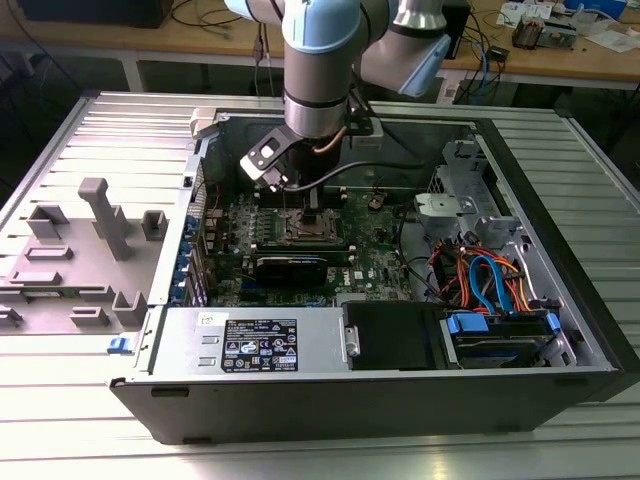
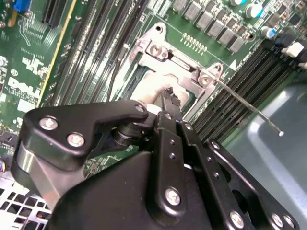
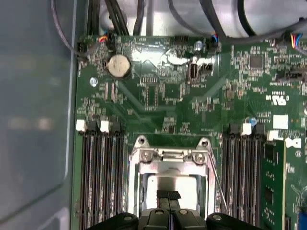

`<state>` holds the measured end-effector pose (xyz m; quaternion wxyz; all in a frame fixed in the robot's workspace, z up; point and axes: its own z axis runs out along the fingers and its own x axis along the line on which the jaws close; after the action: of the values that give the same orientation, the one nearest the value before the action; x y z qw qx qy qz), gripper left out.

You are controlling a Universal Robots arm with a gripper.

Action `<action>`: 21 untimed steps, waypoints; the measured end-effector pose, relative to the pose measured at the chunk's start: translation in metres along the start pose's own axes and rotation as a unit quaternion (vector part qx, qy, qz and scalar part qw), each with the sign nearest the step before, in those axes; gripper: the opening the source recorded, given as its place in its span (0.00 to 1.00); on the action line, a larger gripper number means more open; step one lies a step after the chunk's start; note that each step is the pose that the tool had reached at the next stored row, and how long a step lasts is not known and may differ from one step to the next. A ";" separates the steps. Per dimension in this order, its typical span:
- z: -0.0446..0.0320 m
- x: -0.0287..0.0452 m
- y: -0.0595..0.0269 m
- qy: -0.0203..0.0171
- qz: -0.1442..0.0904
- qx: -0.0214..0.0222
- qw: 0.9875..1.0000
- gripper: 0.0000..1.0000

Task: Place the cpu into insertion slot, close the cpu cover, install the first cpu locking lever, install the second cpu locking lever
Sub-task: 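Close the cpu cover, then install the first cpu locking lever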

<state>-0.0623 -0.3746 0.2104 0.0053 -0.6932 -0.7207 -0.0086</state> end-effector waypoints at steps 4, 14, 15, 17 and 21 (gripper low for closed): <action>0.0000 0.0000 0.0002 0.000 0.000 0.000 1.000 0.11; 0.0000 0.0000 0.0009 0.000 0.000 0.000 1.000 0.11; -0.0003 0.0001 0.0009 0.000 0.000 0.000 1.000 0.11; -0.0019 0.0001 0.0009 0.000 0.000 0.000 1.000 0.11; -0.0072 0.0001 0.0009 0.000 0.000 0.000 1.000 0.11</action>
<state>-0.0614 -0.3746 0.2176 0.0053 -0.6933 -0.7206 -0.0087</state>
